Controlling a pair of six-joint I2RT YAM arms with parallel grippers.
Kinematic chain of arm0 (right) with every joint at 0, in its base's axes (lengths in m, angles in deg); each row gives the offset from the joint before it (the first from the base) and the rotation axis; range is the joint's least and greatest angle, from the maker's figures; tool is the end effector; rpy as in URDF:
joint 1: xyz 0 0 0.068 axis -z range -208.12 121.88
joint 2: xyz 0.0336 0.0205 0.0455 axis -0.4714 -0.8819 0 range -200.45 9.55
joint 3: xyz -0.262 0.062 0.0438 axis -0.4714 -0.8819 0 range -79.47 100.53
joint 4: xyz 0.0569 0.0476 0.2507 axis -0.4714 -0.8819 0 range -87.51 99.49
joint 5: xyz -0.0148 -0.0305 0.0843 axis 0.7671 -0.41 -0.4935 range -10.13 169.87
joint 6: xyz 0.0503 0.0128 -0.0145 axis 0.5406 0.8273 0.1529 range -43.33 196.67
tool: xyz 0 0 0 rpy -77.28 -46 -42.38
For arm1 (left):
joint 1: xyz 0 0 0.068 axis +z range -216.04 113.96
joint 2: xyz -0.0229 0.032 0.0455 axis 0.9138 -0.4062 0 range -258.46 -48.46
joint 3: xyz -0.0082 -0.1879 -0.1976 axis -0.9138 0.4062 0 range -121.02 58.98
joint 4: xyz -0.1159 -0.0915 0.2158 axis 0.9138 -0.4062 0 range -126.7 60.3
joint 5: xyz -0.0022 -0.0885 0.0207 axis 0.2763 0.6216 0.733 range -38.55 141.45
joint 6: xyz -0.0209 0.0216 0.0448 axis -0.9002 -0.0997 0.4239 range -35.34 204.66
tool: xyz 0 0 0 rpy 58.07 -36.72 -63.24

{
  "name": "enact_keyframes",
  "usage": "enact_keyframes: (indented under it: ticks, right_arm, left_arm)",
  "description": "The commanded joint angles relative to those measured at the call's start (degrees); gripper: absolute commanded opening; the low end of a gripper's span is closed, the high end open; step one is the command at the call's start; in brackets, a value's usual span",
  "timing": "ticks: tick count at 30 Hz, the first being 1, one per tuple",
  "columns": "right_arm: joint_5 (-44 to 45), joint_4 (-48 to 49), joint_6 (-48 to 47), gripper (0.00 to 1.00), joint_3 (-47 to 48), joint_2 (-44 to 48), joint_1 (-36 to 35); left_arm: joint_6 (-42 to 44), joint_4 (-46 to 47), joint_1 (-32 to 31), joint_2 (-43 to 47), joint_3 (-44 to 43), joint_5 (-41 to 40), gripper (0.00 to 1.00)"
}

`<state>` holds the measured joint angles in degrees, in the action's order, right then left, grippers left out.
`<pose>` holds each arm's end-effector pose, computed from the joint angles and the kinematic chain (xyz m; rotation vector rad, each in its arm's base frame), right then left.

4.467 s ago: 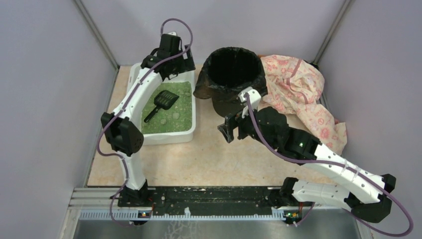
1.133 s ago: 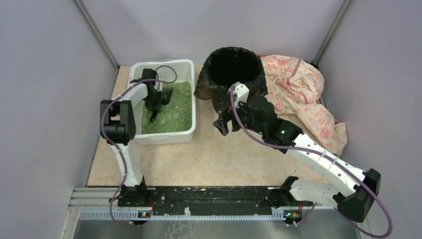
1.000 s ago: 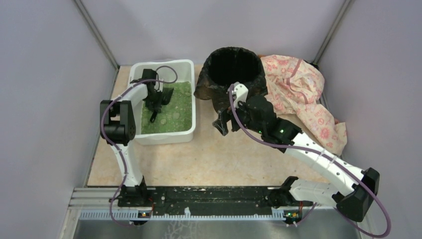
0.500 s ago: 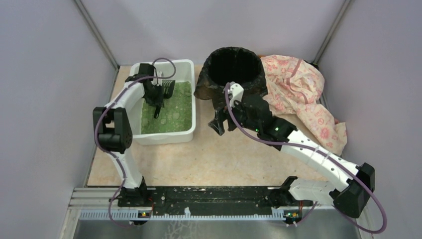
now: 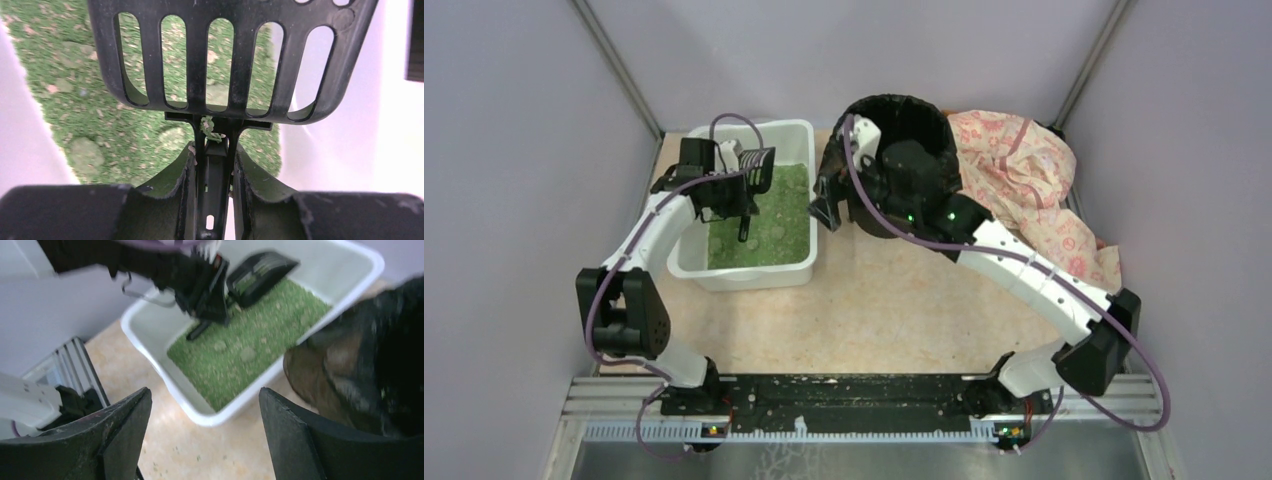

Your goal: Clean the litter box

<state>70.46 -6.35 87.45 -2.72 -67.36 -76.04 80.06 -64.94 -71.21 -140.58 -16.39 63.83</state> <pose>0.2036 0.2341 0.3998 -0.7290 1.7940 0.8525 0.3465 -0.0392 0.2784 0.1051 2.4777 -0.3405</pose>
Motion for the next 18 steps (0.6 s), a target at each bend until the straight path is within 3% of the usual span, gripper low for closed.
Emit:
enact_keyframes:
  ticks: [1, 7, 18]
  right_arm:
    - [-4.2, 4.5, -1.5, 0.8, 11.2, -6.3, 0.0]
    - [-13.5, 10.7, 3.5, 0.8, 19.1, -15.7, 2.8]
    - [-17.1, 15.9, 2.8, 0.82, 25.7, -25.9, 4.9]
  left_arm:
    - [-3.5, 11.1, -0.3, 9.4, 7.4, 12.4, 0.0]
    - [-4.6, 15.2, -0.3, 17.4, 13.4, 16.2, 0.0]
    - [-6.6, 14.8, -0.2, 22.8, 14.1, 23.4, 0.0]
